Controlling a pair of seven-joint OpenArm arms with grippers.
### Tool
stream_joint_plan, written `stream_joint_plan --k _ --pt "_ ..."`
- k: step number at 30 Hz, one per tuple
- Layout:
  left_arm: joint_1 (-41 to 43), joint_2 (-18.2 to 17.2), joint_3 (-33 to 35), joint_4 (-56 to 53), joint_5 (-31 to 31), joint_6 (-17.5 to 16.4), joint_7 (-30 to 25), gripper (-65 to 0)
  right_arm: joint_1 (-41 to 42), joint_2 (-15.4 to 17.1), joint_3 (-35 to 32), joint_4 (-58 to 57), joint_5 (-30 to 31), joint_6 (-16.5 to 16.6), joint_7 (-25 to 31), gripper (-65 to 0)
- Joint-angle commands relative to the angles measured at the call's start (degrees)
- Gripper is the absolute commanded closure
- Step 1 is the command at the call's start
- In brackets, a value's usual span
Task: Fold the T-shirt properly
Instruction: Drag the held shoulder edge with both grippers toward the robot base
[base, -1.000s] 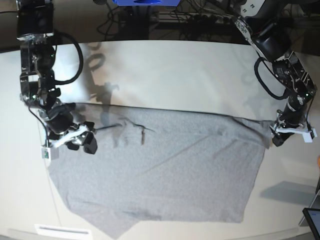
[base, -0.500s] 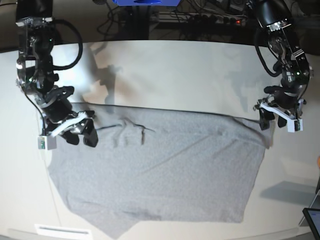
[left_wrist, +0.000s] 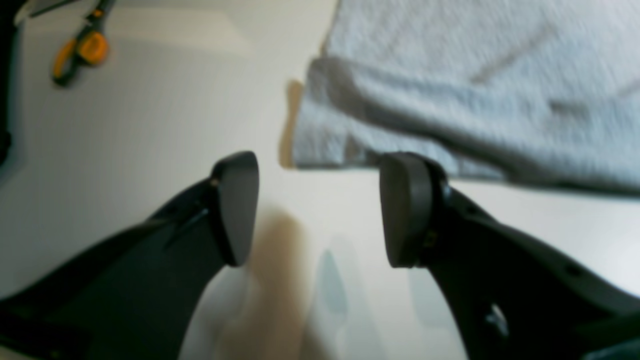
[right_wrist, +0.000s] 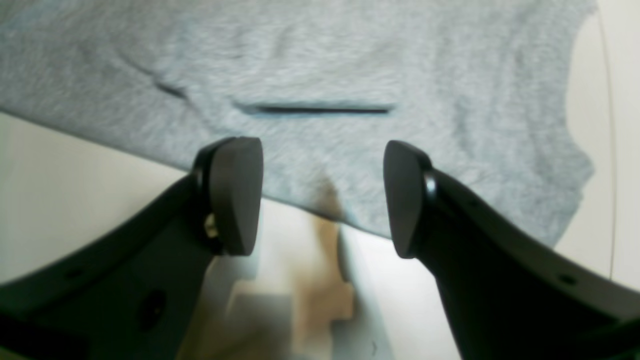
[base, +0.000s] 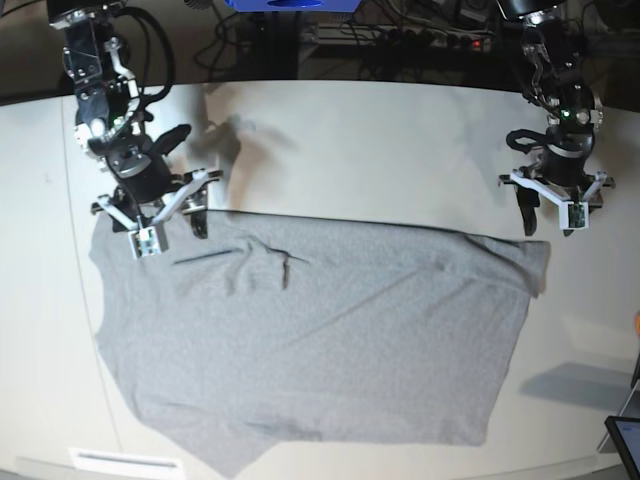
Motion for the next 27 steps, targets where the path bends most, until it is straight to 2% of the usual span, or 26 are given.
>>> stream_joint_plan --k 1,3,5,9,11,13,15,16,17,19,27 --pt "-0.21 -0.98 -0.27 0.92 0.43 0.43 -1.88 -38.0 -0.22 -0.46 0.35 1.16 -1.85 -0.44 2.61 -36.4" --pt "-0.21 -1.07 -0.27 -0.22 2.27 0.34 -2.05 -38.0 -1.19 -2.13 0.26 0.99 -3.52 -0.35 3.84 -36.4" --pt "-0.74 -1.77 -0.36 -2.42 3.33 0.34 -4.69 -38.0 -1.28 -3.01 0.0 0.81 -3.52 -0.35 4.1 -36.4" --pt "-1.71 -3.09 -0.36 -6.64 3.24 0.34 -14.71 -37.8 -1.1 -3.19 0.26 0.81 -3.52 -0.44 4.28 -36.3" --pt "-3.03 -3.0 -0.36 -9.19 3.24 0.34 -19.11 -35.9 -0.31 -3.19 0.35 0.81 -3.61 -0.44 4.28 -32.9" --pt "-4.61 -3.0 -0.36 -12.0 3.24 0.34 -22.27 -26.4 0.13 -3.19 0.35 0.64 -3.61 -0.44 4.28 -26.4" --pt "-6.98 -3.0 -0.36 -15.26 3.24 0.34 -24.3 -9.1 0.31 -3.19 0.35 0.64 -3.61 -0.44 4.28 -16.7" --pt "-8.21 -3.0 -0.36 -16.49 3.33 0.34 -24.3 -2.9 0.31 -3.19 0.35 0.64 -3.61 -0.44 4.28 -12.0" --pt "-9.27 -3.0 -0.36 -17.63 3.42 0.34 -24.12 0.0 0.31 -3.54 0.35 0.55 -3.61 -0.44 4.28 -6.8" --pt "-11.2 -3.0 -0.36 -19.92 3.24 0.34 -24.12 0.0 0.39 -3.54 0.79 0.46 -3.61 -0.44 4.28 -1.6" --pt "-16.21 -3.0 -0.36 -25.28 3.77 0.43 -24.56 0.0 1.98 -3.54 4.48 -4.29 -3.61 -0.44 4.54 -1.6"
